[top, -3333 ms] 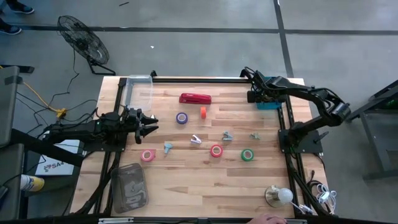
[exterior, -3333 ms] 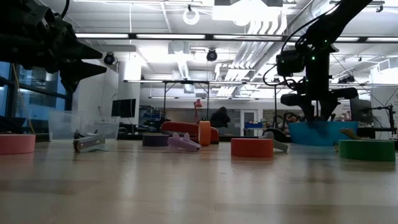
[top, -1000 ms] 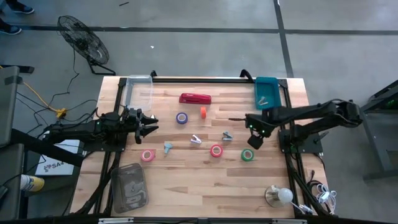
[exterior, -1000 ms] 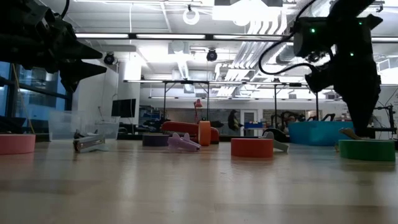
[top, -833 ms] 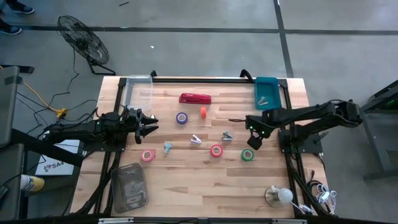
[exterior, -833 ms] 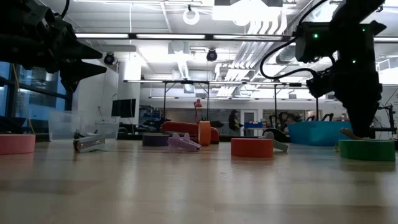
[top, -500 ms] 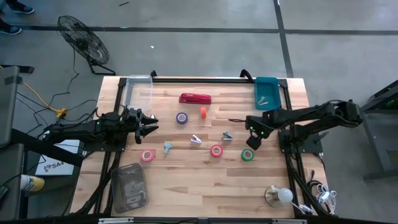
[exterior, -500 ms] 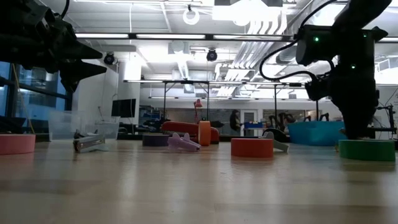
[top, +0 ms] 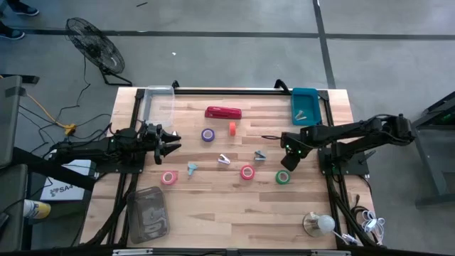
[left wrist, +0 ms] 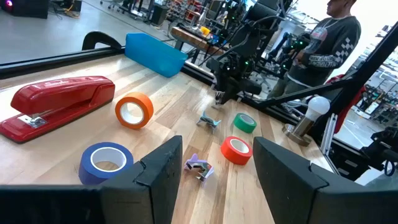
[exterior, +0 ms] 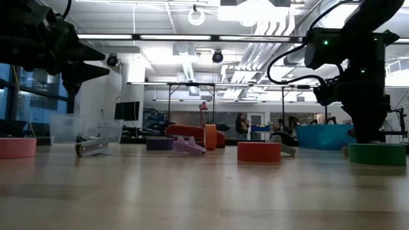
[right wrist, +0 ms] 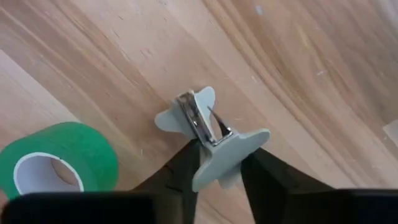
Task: Pick and place Stapler, Stapler remover, tape
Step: Put the white staple remover into the blue bin, then put the right light blue staple remover into the blue bin
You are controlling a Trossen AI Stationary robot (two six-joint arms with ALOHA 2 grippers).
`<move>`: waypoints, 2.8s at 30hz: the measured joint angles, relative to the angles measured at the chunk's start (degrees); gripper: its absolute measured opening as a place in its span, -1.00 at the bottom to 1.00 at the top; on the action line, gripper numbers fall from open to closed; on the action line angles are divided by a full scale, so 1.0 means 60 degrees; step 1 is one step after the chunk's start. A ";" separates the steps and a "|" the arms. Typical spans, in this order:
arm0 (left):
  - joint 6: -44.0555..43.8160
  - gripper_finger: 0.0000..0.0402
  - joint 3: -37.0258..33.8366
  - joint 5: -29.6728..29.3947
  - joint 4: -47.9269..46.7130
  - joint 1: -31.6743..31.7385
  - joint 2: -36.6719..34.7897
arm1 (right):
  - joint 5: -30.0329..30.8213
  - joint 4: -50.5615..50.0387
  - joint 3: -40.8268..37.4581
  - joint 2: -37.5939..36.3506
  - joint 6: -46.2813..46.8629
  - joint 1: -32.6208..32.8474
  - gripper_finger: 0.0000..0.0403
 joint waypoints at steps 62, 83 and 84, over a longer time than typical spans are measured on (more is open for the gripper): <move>-0.0003 -0.03 0.0000 0.0000 0.0003 0.0000 0.0000 | 0.2404 -0.0916 0.3122 0.1024 0.0902 -0.7202 -0.57; -0.0001 -0.03 0.0000 0.0000 0.0000 0.0000 0.0000 | 0.1894 -0.0797 0.3122 0.0652 0.1163 -0.7131 0.10; -0.0003 -0.03 -0.0002 0.0000 0.0000 0.0000 0.0002 | 0.1885 -0.0796 0.3122 0.0548 0.1123 -0.7050 0.11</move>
